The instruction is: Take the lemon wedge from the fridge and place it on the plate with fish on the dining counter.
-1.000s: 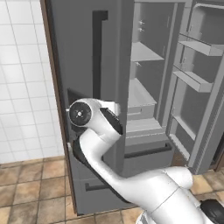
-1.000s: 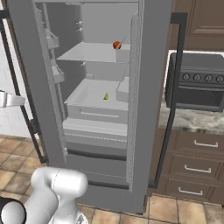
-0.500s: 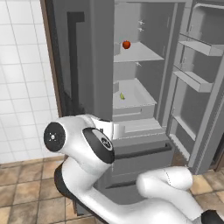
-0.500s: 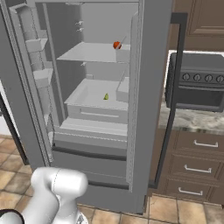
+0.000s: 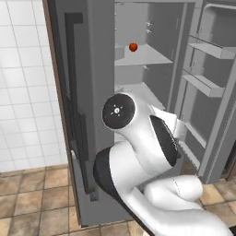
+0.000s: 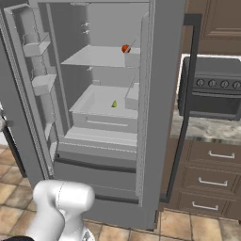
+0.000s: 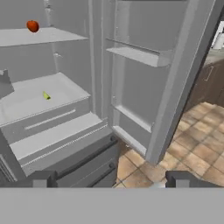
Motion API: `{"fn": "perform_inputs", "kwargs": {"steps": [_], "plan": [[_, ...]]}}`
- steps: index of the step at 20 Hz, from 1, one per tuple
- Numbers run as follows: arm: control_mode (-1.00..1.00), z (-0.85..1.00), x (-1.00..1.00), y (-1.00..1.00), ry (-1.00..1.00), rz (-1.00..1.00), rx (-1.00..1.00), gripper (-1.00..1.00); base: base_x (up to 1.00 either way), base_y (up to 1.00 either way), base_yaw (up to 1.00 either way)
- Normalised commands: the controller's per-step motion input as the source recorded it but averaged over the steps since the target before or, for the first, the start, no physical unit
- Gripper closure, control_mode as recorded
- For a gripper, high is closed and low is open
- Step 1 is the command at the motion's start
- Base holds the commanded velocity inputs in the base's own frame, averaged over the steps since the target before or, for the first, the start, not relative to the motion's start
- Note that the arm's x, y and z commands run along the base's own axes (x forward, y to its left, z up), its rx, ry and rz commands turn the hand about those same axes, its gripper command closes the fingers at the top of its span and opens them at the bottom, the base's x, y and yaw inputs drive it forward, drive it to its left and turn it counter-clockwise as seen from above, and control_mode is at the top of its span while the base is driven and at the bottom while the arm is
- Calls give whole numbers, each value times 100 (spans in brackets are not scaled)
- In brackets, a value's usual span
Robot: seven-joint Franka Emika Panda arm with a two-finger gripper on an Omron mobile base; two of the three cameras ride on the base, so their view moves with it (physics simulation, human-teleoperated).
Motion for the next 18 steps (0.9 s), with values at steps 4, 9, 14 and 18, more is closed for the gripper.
{"fn": "perform_inputs", "kwargs": {"steps": [4, 9, 14, 18], "plan": [[-100, 4, 32, -100, 20, 11, 28, -100, 0, 0, 0], [-100, 0, 56, -66, 9, 14, 18, -100, 0, 0, 0], [-100, 0, 52, -19, 0, 30, 20, -100, 0, 0, 0], [-100, 0, 62, 0, -5, 28, 19, -100, 0, 0, 0]]}}
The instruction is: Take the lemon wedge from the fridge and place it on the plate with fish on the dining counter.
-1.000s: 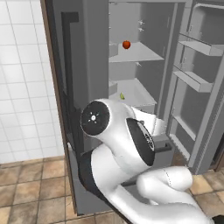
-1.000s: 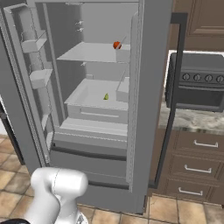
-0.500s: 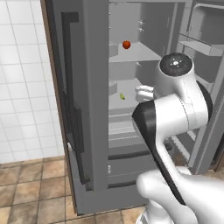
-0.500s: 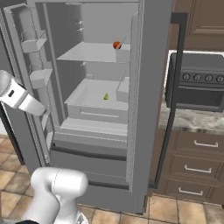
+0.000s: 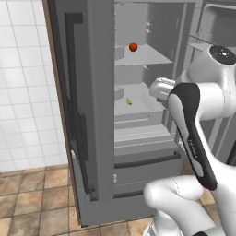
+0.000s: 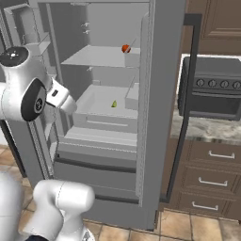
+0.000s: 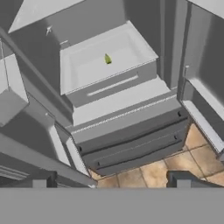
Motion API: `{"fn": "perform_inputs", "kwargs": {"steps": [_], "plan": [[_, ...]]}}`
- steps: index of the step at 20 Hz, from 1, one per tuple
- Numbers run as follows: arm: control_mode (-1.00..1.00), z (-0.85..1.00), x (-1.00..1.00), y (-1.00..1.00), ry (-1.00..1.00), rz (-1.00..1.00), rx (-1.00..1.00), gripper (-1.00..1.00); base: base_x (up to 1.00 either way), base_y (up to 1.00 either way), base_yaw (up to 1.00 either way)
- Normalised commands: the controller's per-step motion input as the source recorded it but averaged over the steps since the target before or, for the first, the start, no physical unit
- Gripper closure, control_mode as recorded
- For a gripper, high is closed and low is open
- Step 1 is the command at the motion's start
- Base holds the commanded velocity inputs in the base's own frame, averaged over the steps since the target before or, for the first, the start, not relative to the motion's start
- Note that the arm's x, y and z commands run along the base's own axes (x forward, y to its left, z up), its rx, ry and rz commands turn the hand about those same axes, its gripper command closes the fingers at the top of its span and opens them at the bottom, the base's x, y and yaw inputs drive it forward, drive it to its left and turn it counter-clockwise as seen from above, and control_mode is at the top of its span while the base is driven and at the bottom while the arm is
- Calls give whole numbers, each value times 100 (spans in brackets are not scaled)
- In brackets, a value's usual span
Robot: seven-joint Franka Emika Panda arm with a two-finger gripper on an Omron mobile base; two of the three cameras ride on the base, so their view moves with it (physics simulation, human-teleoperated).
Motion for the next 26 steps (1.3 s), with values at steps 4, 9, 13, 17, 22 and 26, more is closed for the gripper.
{"fn": "perform_inputs", "kwargs": {"steps": [4, 9, 13, 17, 22, 26], "plan": [[-100, 6, 72, 0, -3, 26, 24, -100, 0, 0, 0], [-100, 5, 59, 0, -2, 30, 25, -100, 0, 0, 0], [-100, 0, 77, 18, 1, 24, 19, -100, 0, 0, 0], [-100, 0, 83, 54, 8, 15, 15, -100, 0, 0, 0], [-100, 0, 64, 66, 15, 18, 10, -100, 0, 0, 0], [-100, -5, 62, 41, 6, 19, 5, -100, 0, 0, 0]]}}
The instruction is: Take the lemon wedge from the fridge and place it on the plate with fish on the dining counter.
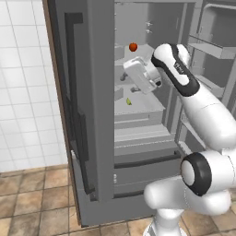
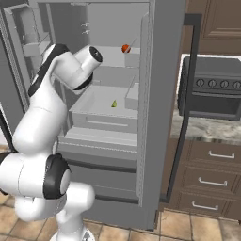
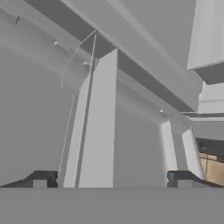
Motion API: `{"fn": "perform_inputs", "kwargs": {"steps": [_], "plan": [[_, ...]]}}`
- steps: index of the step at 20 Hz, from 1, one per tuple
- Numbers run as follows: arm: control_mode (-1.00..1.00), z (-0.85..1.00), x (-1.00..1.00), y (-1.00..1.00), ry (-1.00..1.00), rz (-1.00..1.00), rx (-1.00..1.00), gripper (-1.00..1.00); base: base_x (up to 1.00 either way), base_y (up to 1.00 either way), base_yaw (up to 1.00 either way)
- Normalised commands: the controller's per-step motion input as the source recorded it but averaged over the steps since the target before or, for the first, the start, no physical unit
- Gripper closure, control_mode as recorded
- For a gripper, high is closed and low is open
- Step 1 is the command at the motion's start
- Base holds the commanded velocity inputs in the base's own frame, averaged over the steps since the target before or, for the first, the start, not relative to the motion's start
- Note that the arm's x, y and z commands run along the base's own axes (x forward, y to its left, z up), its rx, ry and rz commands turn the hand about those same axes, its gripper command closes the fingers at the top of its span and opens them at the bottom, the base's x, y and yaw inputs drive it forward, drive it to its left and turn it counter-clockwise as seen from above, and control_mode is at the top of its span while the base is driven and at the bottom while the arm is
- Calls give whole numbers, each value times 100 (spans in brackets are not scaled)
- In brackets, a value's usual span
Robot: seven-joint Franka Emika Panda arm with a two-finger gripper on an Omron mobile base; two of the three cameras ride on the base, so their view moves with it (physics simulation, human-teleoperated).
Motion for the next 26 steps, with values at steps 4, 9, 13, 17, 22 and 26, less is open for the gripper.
{"fn": "perform_inputs", "kwargs": {"steps": [4, 9, 13, 17, 22, 26], "plan": [[-100, -5, 48, 52, 0, 16, 4, -100, 0, 0, 0], [-100, -6, 32, 83, 0, 15, 4, -100, 0, 0, 0], [-100, -11, 5, 100, 0, 17, 0, -100, 0, 0, 0], [-100, -14, 0, 100, 0, 12, 0, -100, 0, 0, 0], [-100, -16, -32, 100, -17, 5, 3, -100, 0, 0, 0], [-100, -9, -67, 66, -26, 0, 0, -100, 0, 0, 0]]}}
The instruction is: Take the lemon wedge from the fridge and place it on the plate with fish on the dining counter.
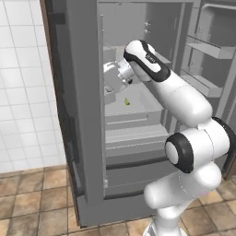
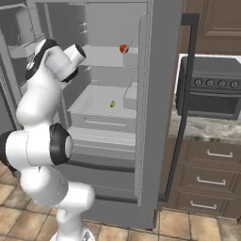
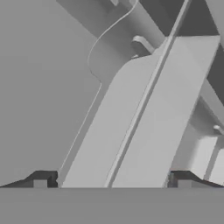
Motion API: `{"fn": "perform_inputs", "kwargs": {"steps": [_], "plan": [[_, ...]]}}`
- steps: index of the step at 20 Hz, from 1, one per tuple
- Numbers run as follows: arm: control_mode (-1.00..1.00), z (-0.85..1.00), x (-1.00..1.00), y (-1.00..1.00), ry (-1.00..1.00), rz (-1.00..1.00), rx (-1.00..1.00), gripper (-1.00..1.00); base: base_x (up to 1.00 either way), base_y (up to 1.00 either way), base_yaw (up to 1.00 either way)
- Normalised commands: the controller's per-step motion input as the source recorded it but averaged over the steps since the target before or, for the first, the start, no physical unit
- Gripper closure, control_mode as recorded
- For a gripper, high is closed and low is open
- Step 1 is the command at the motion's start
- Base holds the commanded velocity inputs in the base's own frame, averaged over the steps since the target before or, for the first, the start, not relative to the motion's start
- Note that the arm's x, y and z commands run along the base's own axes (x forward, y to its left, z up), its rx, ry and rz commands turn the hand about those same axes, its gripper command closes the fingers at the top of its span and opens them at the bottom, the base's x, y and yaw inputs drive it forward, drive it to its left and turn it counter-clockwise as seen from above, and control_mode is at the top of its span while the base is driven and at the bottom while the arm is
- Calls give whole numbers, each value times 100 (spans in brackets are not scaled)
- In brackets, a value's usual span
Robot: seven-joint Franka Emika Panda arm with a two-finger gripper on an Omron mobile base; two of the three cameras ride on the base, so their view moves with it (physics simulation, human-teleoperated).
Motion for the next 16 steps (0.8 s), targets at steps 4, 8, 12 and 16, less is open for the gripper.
{"fn": "perform_inputs", "kwargs": {"steps": [4, 8, 12, 16], "plan": [[-100, -22, -40, 9, -4, 0, 4, -100, 0, 0, 0], [-100, -9, 24, 84, -1, 0, 9, -100, 0, 0, 0], [-100, -18, 31, 100, -4, -4, 4, -100, 0, 0, 0], [-100, -9, 13, 49, 0, 0, 1, -100, 0, 0, 0]]}}
